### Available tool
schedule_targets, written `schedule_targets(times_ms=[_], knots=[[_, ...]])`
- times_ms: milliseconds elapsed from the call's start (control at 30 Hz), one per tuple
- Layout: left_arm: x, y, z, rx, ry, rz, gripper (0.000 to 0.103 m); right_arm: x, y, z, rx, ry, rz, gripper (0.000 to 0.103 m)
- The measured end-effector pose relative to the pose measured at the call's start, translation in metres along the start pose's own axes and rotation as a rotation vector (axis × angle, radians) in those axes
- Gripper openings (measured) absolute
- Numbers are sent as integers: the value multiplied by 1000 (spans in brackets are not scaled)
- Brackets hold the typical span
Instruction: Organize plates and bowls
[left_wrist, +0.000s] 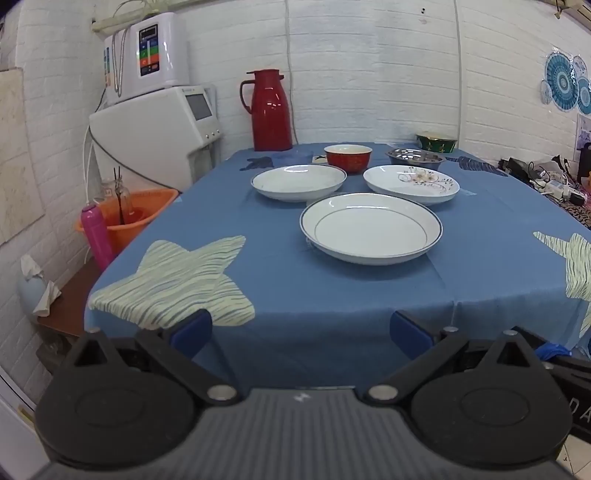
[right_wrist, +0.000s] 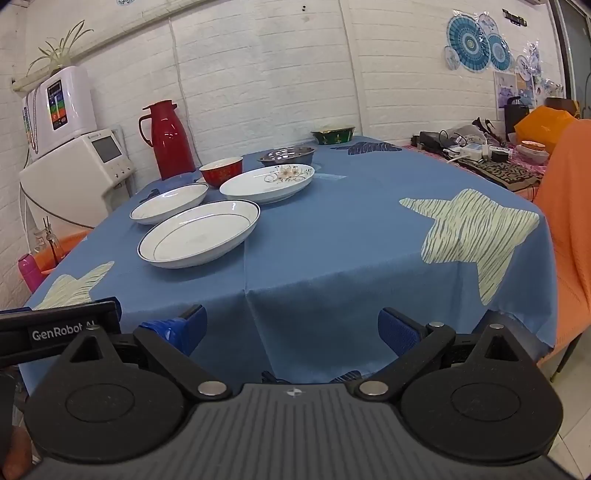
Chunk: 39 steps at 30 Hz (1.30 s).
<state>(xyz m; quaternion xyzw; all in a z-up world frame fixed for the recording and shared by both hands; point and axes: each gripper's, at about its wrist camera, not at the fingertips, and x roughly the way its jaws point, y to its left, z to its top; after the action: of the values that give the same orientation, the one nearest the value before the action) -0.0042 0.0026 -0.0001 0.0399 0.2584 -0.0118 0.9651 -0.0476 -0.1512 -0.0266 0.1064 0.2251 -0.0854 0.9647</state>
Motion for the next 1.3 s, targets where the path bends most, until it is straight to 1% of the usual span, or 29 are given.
schedule_targets(times_ms=[767,1300], knots=[[6,2,-3,1,21,-11,102,6,-1,-3,23,34,14,87],[6,2,-3,2,18,-11,102,8,-2,-4,34,46,20,87]])
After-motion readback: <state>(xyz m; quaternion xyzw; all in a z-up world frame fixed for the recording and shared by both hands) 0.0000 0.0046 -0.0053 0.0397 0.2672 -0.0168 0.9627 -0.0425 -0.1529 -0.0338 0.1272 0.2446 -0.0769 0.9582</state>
